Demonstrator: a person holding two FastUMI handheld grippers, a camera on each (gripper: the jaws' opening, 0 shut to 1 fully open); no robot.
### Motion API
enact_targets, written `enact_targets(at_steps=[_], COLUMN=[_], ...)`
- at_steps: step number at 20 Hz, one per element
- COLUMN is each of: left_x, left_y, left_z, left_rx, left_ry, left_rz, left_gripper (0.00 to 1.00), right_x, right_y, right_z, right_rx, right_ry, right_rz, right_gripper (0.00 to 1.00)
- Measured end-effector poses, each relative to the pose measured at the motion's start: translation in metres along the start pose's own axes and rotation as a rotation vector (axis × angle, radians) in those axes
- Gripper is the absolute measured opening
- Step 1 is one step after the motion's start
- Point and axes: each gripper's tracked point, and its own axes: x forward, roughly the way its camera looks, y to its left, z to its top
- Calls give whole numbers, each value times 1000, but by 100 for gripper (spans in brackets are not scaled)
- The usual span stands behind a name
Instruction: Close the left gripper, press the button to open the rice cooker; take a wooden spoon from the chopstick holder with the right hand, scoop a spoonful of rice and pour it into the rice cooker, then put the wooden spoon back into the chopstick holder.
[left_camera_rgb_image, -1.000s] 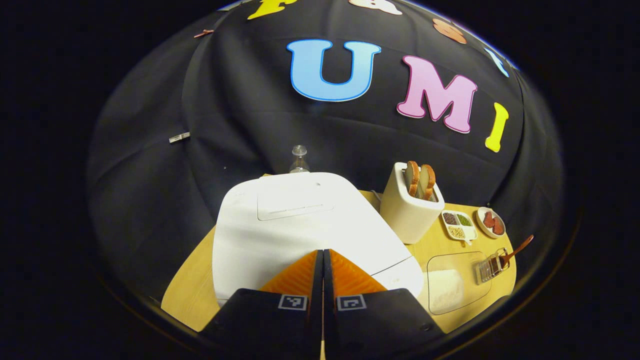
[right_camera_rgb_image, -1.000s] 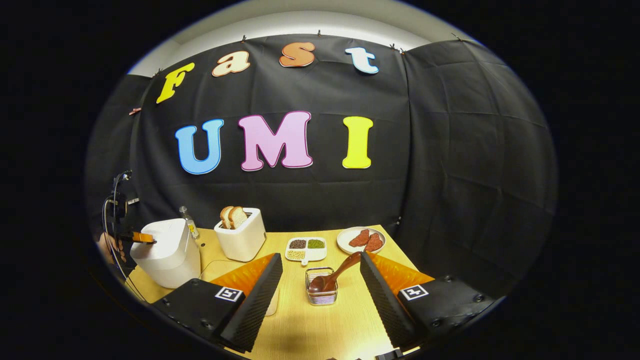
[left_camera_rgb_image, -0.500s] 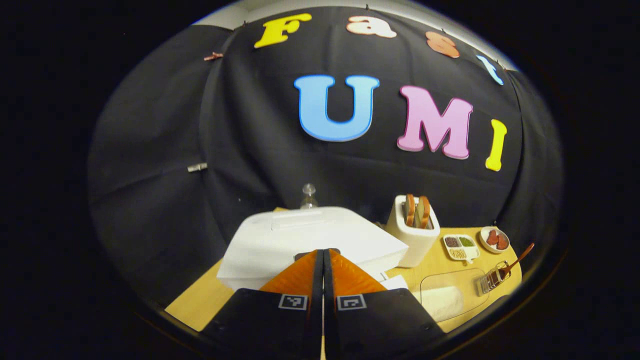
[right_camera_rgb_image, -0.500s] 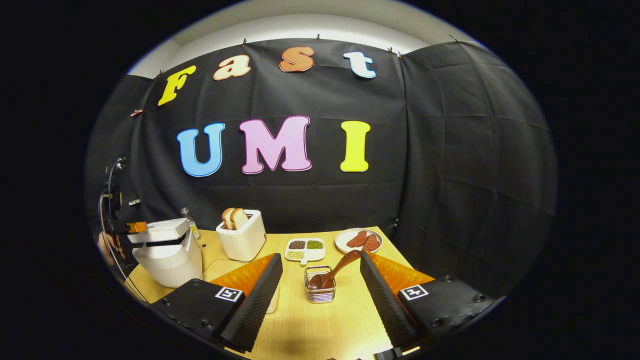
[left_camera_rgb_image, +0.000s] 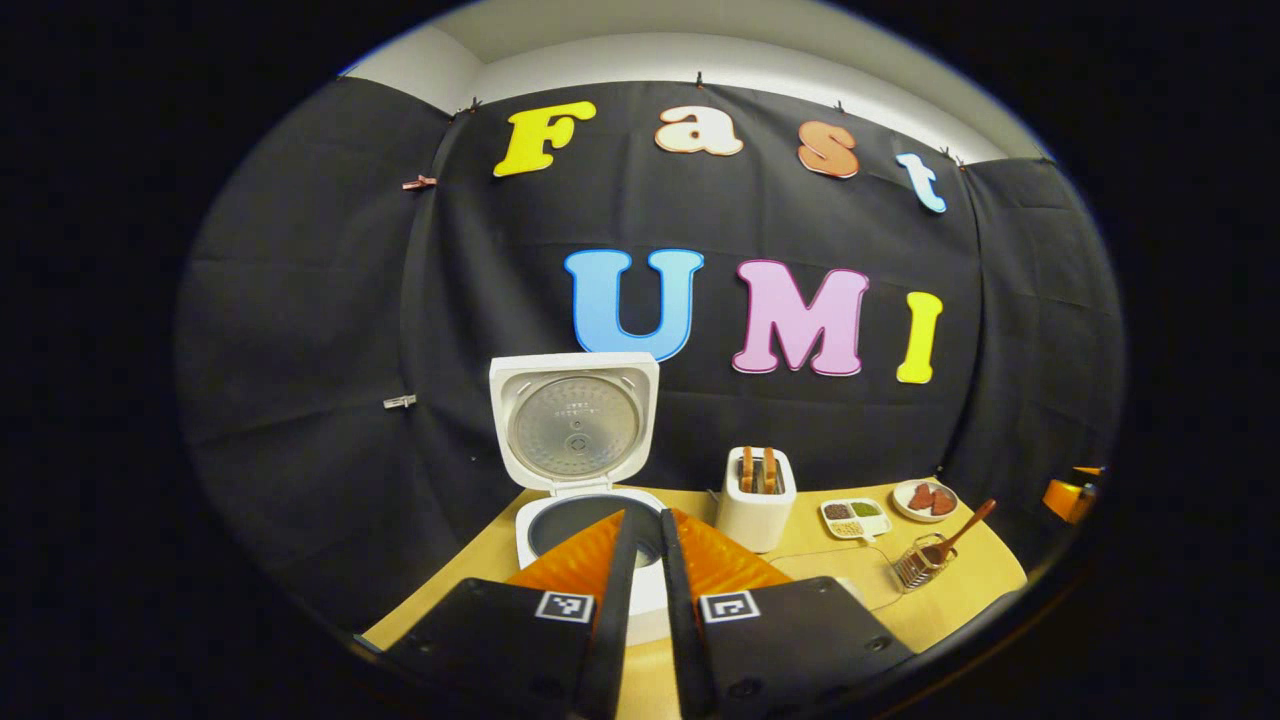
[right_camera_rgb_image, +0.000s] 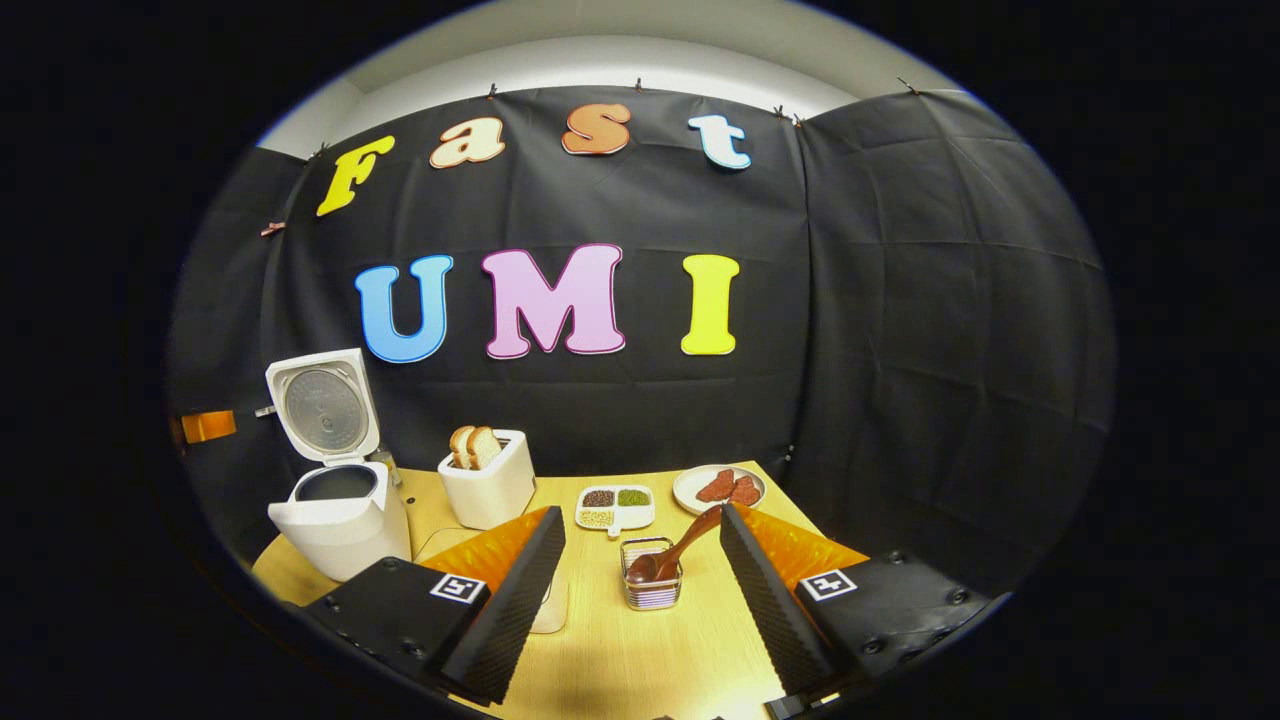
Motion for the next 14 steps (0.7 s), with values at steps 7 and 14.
enact_targets(at_steps=[7, 14], left_x=[-36, -36], left_y=[-21, -34], left_z=[-13, -38], left_rx=[41, -73], left_ry=[3, 85], left_rz=[-23, 67], left_gripper=[96, 96], right_x=[30, 88], right_y=[8, -17], right_z=[-17, -59], right_rx=[-21, 41], right_ry=[36, 158], right_rz=[25, 33], right_gripper=[98, 98])
